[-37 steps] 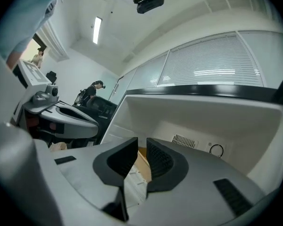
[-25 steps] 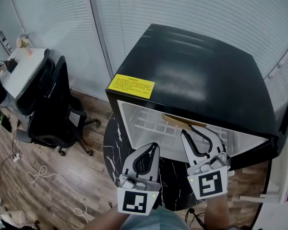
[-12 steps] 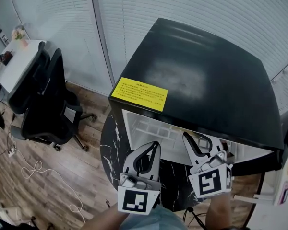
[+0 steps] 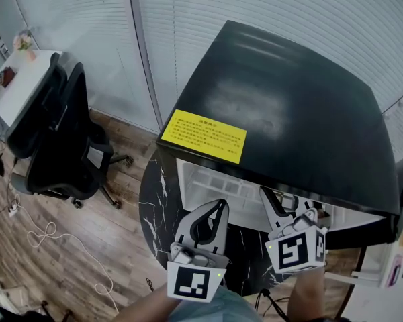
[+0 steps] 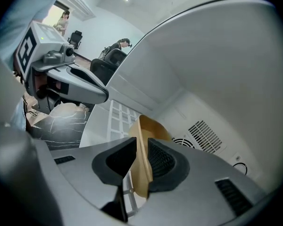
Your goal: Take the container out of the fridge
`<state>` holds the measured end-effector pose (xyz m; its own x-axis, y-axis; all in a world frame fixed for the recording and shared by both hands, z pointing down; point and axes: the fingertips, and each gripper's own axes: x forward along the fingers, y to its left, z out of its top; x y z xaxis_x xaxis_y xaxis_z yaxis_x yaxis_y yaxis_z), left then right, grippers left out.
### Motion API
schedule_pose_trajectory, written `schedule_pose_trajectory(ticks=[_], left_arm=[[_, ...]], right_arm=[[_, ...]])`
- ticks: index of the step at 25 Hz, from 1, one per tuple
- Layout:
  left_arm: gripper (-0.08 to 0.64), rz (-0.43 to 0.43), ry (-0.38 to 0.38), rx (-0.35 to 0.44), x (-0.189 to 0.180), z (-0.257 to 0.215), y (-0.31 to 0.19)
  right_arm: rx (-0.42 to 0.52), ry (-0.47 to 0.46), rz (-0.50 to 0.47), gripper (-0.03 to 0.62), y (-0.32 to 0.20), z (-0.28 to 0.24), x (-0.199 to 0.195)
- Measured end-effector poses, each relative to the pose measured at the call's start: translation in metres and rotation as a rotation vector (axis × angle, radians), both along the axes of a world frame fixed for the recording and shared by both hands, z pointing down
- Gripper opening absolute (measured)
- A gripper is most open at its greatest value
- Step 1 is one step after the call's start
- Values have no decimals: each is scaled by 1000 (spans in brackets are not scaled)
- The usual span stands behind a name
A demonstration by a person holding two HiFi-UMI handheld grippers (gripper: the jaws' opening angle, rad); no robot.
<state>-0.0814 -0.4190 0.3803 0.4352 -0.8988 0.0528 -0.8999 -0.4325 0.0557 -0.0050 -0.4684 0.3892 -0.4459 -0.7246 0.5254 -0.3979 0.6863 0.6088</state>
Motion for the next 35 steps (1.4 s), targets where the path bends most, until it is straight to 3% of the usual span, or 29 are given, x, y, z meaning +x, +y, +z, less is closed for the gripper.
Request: schedule_pose_trajectory(ticks=[19, 35], left_arm=[[14, -28, 4, 3, -11, -1, 1], [14, -40, -18, 24, -9, -9, 10]], right_arm=[[-35, 111, -44, 48, 8, 11, -2], [-16, 48, -52, 29, 23, 1, -4]])
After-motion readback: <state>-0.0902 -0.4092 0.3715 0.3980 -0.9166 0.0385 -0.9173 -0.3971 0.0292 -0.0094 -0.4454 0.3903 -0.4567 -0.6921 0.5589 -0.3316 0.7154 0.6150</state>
